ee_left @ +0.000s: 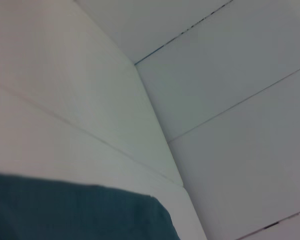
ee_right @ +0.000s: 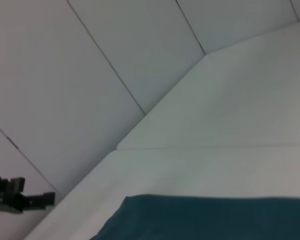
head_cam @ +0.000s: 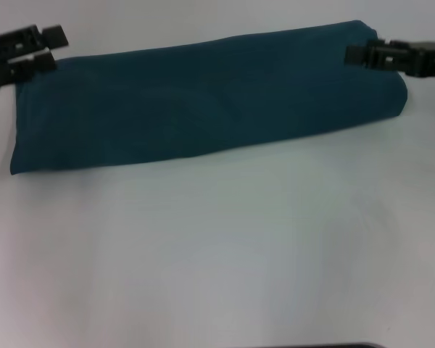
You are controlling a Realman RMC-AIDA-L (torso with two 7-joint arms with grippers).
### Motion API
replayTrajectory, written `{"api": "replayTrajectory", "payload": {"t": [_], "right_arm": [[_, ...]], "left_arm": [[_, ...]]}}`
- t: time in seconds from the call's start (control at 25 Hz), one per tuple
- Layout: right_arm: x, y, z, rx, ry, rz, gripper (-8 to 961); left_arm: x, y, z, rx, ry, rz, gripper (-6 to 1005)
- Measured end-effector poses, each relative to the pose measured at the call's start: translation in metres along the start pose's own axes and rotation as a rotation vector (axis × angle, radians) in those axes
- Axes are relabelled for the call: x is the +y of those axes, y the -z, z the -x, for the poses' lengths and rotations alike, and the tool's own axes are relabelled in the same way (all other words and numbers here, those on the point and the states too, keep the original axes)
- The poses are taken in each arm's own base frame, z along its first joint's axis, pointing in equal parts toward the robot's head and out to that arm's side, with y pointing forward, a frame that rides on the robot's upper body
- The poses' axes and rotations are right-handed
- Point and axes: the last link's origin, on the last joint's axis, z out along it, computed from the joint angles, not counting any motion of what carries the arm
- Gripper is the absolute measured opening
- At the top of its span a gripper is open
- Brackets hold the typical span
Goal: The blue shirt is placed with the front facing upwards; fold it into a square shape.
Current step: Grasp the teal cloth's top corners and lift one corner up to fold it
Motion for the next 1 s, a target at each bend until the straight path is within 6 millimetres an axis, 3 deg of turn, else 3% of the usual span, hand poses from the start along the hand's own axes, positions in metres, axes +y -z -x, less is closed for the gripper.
{"api": "replayTrajectory", "payload": {"t": [0.24,0.44,0.72,0.84,1.0], "right_arm": [[-0.020,-0.003,-0.022,0.025,-0.139,-0.056,932],[-0.038,0.011,-0.024,-0.006,-0.288,-0.135,931],[-0.043,0.017,-0.022,-0.014,-0.360,-0.153,932],[-0.044,0.018,-0.018,0.004,-0.322,-0.161,932],[-0.038,0.012,-0.009,0.020,-0.029,-0.154,932]], "left_arm": [[-0.021,-0.007,0.018,-0.053,0.118,-0.071,799],[-0.036,-0.005,0.028,-0.078,0.223,-0.149,799],[-0.040,0.001,0.030,-0.061,0.249,-0.160,798],[-0.039,0.003,0.030,-0.057,0.242,-0.157,798],[-0.039,0.006,0.027,-0.045,0.224,-0.155,798]]}}
